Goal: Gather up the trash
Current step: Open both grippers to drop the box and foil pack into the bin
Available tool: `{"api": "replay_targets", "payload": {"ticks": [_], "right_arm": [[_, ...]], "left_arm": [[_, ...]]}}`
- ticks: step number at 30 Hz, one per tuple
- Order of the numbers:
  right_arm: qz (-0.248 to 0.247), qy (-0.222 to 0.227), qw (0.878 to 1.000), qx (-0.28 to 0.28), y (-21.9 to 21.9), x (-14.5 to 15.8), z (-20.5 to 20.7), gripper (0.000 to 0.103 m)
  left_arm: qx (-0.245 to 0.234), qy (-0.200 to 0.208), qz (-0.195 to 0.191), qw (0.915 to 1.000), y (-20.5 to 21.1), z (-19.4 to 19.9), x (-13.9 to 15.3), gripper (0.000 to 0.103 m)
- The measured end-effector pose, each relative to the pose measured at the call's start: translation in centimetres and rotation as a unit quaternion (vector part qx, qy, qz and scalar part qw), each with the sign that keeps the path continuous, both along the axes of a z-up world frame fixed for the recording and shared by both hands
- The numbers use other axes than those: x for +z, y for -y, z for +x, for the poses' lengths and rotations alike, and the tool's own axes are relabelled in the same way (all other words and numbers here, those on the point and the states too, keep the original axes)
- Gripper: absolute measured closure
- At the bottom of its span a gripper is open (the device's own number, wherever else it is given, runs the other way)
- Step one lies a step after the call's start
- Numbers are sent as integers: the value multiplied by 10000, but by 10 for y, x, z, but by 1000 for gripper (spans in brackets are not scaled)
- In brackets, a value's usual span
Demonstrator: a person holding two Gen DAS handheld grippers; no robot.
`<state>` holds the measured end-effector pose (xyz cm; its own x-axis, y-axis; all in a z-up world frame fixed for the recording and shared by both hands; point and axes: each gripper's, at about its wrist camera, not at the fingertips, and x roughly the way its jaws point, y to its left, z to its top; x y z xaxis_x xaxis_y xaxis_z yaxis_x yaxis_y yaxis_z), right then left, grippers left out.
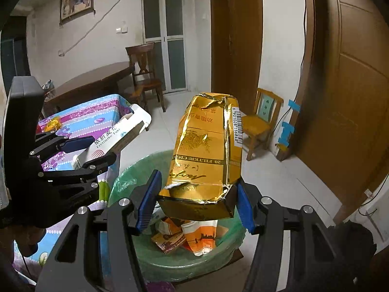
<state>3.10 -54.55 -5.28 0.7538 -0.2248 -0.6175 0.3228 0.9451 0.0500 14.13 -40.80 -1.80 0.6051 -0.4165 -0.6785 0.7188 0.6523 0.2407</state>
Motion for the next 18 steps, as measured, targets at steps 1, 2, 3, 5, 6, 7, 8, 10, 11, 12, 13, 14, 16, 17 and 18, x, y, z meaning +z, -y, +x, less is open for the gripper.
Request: {"api": "replay_targets", "payload": {"ticks": [1, 2, 3, 5, 6, 7, 8, 10, 11, 12, 13, 14, 16, 17, 18], "right_arm": [[11, -18, 10000, 8, 2, -1, 1, 48], [22, -38, 10000, 17, 2, -2, 2, 48], [27, -46, 10000, 22, 4, -2, 3, 48], [19, -59, 10000, 28, 6, -2, 5, 47], [-3, -74, 10000, 34, 8, -1, 7, 47], [-27, -89, 9999, 39, 9, -1, 9, 47], [-51, -112, 9999, 42, 10, -2, 11, 47], [-117, -160, 9998, 20, 14, -5, 17, 45], [-155, -239, 9996, 27, 16, -9, 21, 43], [-165, -297, 9994, 27, 18, -12, 24, 42], [-170, -321, 9993, -19, 20, -14, 26, 42], [-158, -303, 9994, -62, 21, -16, 26, 40], [-43, -223, 9997, -89, 24, -17, 23, 39], [-17, -205, 9997, -95, 25, -18, 22, 39], [-11, -191, 9998, -99, 24, -18, 20, 39]], "left_arm": [[-42, -60, 6, 10000, -1, 3, -2, 54], [-67, -116, 16, 9999, -1, 5, -5, 54], [-115, -211, 15, 9997, -1, 8, -8, 54], [-142, -293, 19, 9995, 0, 11, -12, 54], [-150, -292, 28, 9995, 1, 12, -13, 54], [-167, -263, 26, 9995, 3, 14, -14, 54], [-181, -244, 11, 9995, 4, 14, -14, 54], [-218, -227, -21, 9995, 10, 16, -13, 52], [-201, -194, -24, 9996, 12, 19, -14, 50], [-174, -165, -3, 9997, 13, 23, -16, 49], [-169, -186, 10, 9997, 14, 24, -16, 42], [-161, -233, 20, 9996, 13, 26, -16, 35], [-125, -206, -45, 9997, 7, 27, -14, 34], [-109, -186, -42, 9998, 6, 27, -12, 34], [-102, -191, -57, 9998, 5, 27, -11, 34]]}}
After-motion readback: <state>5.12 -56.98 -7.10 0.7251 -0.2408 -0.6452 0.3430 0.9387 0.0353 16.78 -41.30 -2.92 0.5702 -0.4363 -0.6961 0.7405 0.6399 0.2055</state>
